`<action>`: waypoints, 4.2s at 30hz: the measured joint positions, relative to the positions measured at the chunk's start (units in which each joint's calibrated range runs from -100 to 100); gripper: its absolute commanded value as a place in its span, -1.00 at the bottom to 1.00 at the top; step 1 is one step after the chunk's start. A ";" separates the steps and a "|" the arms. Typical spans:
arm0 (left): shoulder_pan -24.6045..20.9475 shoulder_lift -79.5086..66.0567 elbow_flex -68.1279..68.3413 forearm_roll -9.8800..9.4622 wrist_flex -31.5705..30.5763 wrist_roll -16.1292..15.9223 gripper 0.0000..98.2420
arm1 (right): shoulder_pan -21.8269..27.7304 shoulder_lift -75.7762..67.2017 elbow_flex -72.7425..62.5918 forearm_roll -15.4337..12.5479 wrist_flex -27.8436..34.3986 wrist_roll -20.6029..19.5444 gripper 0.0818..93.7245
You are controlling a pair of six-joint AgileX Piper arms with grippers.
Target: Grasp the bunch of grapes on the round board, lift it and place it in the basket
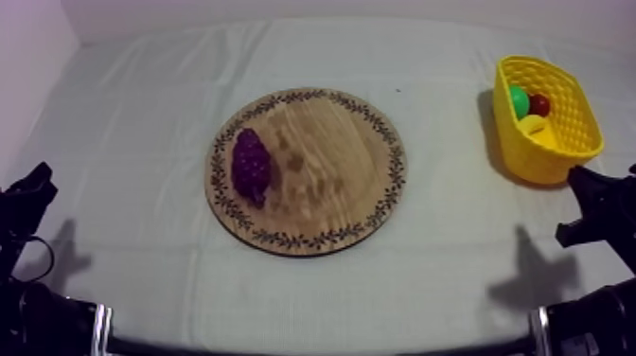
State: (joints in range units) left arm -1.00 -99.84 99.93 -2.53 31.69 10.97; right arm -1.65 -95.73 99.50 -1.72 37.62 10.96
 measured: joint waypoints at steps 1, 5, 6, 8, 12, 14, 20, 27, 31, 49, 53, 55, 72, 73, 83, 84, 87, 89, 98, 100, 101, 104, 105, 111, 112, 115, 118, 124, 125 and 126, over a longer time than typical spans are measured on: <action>0.00 0.00 0.00 0.00 0.00 0.00 -1.00 | 0.00 0.00 0.00 0.00 0.00 0.00 -0.99; 0.00 0.00 0.00 0.00 0.00 0.00 -1.00 | 0.00 0.00 0.00 0.00 0.00 0.00 -0.99; 0.00 0.00 0.00 0.00 0.00 0.00 -1.00 | 0.00 0.00 0.00 0.00 0.00 0.07 -0.99; 0.00 0.00 0.00 0.00 0.00 0.00 -1.00 | -0.05 0.00 0.00 0.06 0.00 0.06 -0.99; 0.00 0.00 0.00 0.00 0.00 0.00 -1.00 | -1.08 0.00 0.00 0.06 0.00 0.06 -0.99; 0.00 0.00 0.00 0.00 0.00 0.00 -1.00 | -1.79 0.00 -0.09 0.18 1.13 -0.15 -0.99; 0.00 0.00 0.00 0.00 0.00 0.00 -1.00 | -5.51 1.45 -2.11 0.54 2.98 -1.63 -0.99; 0.00 0.00 0.00 0.00 0.00 0.00 -1.00 | -11.26 11.44 -12.60 4.01 4.23 -5.61 -0.99; 0.00 0.00 0.00 0.00 0.00 0.00 -1.00 | -14.73 19.77 -22.69 5.72 9.96 -6.70 -0.99; 0.00 0.00 0.00 0.00 0.00 0.00 -1.00 | -26.08 59.08 -73.75 11.78 44.10 -12.70 -0.99; 0.00 0.00 0.00 0.00 0.00 0.00 -1.00 | -26.61 67.05 -82.53 11.51 48.02 -14.06 -0.99; 0.00 0.00 0.00 0.00 0.00 0.00 -1.00 | -26.68 70.81 -86.20 10.80 49.50 -14.57 -0.99; 0.00 0.00 0.00 0.00 0.00 0.00 -1.00 | -32.75 100.50 -111.77 9.77 59.30 -25.75 -0.98; 0.00 0.00 0.00 0.00 0.00 0.00 -1.00 | -33.00 101.72 -112.72 9.82 59.30 -26.34 -0.98; 0.00 0.00 0.00 0.00 0.00 0.00 -1.00 | -34.74 115.64 -122.10 9.47 59.91 -31.50 -0.96; 0.00 0.00 0.00 0.00 0.00 0.00 -1.00 | -34.74 116.81 -123.01 9.47 59.91 -31.76 -0.94; 0.00 0.00 0.00 0.00 0.00 0.00 -1.00 | -34.62 119.45 -125.25 9.22 59.96 -31.76 -0.73; 0.00 0.00 0.00 0.00 0.00 0.00 -1.00 | -34.53 120.53 -126.44 8.56 59.96 -30.88 -0.46; 0.00 0.00 0.00 0.00 0.00 0.00 -1.00 | -34.11 121.30 -126.61 6.46 60.21 -30.06 0.26; 0.00 0.00 0.00 0.00 0.00 0.00 -1.00 | -33.85 121.57 -126.55 5.78 60.21 -30.36 0.32; 0.00 0.00 0.00 0.00 0.00 0.00 -1.00 | -33.76 121.75 -126.55 5.56 60.21 -30.52 0.34; 0.00 0.00 0.00 0.00 0.00 0.00 -1.00 | -33.62 122.52 -126.70 4.80 60.21 -30.80 0.37; 0.00 0.00 0.00 0.00 0.00 0.00 -1.00 | -33.62 122.99 -126.83 4.59 60.21 -30.81 0.37; 0.00 0.00 0.00 0.00 0.00 0.00 -1.00 | -33.76 127.10 -127.07 4.03 60.05 -31.39 0.39; 0.00 0.00 0.00 0.00 0.00 0.00 -1.00 | -33.84 128.06 -127.38 3.87 60.05 -31.51 0.39; 0.00 0.00 0.00 0.00 0.00 0.00 -1.00 | -33.88 130.95 -128.71 3.31 59.72 -31.78 0.39; 0.00 0.00 0.00 0.00 0.00 0.00 -1.00 | -33.88 134.08 -130.61 3.16 59.73 -32.02 0.39; 0.00 0.00 0.00 0.00 0.00 0.00 -1.00 | -34.26 140.57 -135.07 2.90 59.59 -32.47 0.39; 0.00 0.00 0.00 0.00 0.00 0.00 -1.00 | -34.31 141.62 -135.72 2.75 59.59 -32.50 0.39; 0.00 0.00 0.00 0.00 0.00 0.00 -1.00 | -34.40 142.57 -136.28 2.62 59.36 -32.54 0.39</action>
State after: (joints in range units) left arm -1.00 -99.84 99.93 -2.53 31.69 10.97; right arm -36.06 46.84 -36.78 0.89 96.98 -21.58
